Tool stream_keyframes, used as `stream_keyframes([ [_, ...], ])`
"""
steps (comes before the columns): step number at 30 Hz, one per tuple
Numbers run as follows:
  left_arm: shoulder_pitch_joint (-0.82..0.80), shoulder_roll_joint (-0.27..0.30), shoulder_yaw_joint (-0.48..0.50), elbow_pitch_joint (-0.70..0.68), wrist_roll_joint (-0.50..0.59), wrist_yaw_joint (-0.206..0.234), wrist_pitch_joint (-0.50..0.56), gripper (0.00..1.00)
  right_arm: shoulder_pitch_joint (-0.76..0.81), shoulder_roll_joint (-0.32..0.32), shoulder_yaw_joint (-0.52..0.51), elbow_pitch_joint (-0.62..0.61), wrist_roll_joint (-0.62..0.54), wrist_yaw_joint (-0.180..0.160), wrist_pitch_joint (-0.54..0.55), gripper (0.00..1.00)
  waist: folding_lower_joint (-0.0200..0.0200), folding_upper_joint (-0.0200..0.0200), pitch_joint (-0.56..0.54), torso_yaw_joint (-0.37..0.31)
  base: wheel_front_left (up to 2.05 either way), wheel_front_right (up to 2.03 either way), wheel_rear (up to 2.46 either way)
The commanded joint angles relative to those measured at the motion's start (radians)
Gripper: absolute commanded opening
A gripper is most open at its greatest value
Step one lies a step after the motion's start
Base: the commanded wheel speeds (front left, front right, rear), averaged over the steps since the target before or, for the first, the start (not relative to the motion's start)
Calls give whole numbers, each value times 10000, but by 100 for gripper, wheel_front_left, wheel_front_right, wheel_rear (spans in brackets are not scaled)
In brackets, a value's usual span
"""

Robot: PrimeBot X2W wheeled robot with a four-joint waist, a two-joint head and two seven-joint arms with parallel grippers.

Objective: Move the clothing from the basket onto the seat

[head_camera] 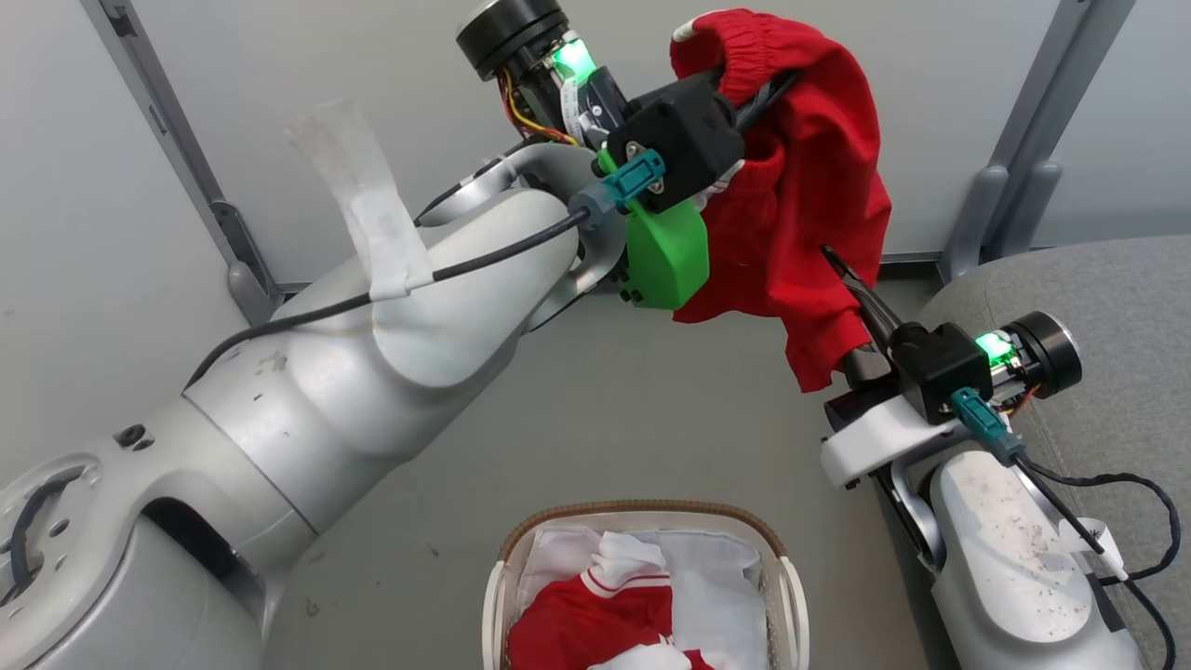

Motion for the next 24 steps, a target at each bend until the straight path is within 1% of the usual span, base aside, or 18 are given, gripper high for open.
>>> stream_keyframes([
  [1, 223, 87, 40, 65, -82, 86, -84, 0, -128, -40, 17, 47, 34, -10, -49, 0, 1, 0, 8, -8, 0, 0, 0],
  [10, 537, 249, 158, 231, -239, 185, -115, 0, -147, -40, 5, 172, 13, -10, -49, 0, 1, 0, 47, -65, 0, 0, 0],
  [24, 1157, 451, 146, 571, -416, 164, -175, 0, -210, -40, -138, 157, 112, -10, -49, 0, 1, 0, 102, -127, 0, 0, 0],
])
